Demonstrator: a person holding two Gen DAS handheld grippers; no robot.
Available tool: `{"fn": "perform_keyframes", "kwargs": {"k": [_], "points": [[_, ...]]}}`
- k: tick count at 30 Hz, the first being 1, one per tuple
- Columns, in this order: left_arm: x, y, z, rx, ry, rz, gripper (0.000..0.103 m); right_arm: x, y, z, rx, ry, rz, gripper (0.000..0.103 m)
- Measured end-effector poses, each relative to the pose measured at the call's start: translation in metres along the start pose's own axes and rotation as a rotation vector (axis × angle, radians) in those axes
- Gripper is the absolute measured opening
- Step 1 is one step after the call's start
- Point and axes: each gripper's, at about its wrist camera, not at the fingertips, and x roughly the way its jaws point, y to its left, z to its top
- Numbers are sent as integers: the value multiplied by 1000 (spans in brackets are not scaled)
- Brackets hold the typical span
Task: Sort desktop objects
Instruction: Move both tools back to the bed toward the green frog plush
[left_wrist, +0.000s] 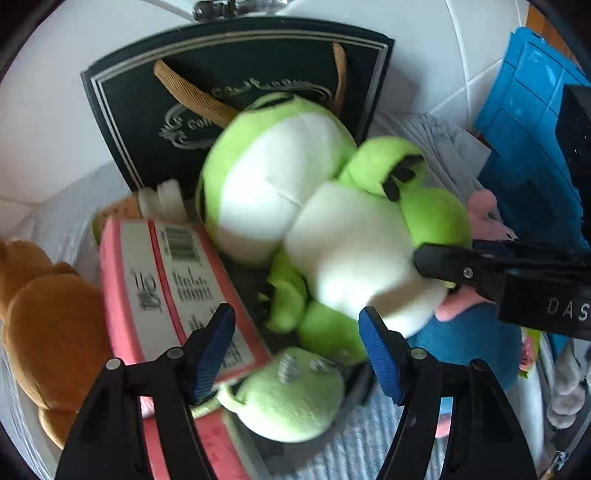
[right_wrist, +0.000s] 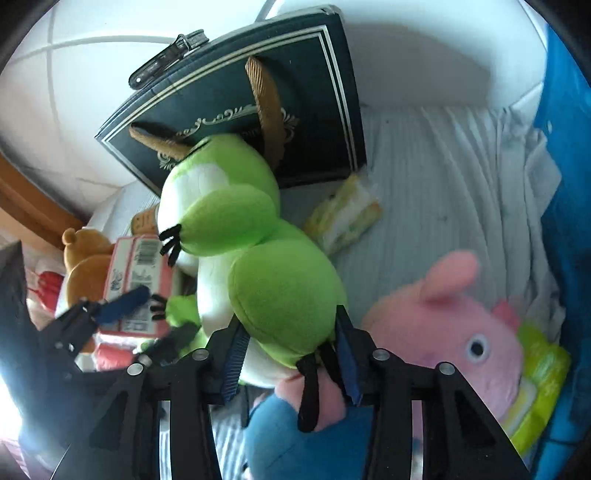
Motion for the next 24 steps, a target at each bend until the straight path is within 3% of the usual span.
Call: {"fn": "perform_keyframes", "kwargs": {"k": [2, 4, 5, 6, 8, 11, 16, 19, 24], "points": [[-1, -12, -15, 39, -3, 47, 69, -5, 5, -12, -4, 7, 24, 38], [-5, -18, -29, 47, 6, 45, 69, -12, 9, -24, 8, 16, 73, 33], [-10, -17, -35, 23, 18, 32, 69, -18, 12, -32, 23, 23, 121, 26], [-16, -14, -42, -5, 21, 18, 69, -23, 14, -40, 37, 30, 173, 5], [-33, -7, -55, -36, 8, 31, 69, -30, 22, -58, 56, 59, 275, 2], [-60, 6, -72, -68, -11, 81, 69, -41, 37, -81, -4, 45, 191, 2], [-92, 16, -81, -148, -55, 81, 69, -61, 41, -95, -66, -5, 57, 4], [-99, -3, -67, -172, -99, 46, 69, -77, 35, -98, -97, -64, -62, 11], [-77, -45, -13, -197, -121, 26, 69, -90, 1, -95, -49, -118, -140, 54]]}}
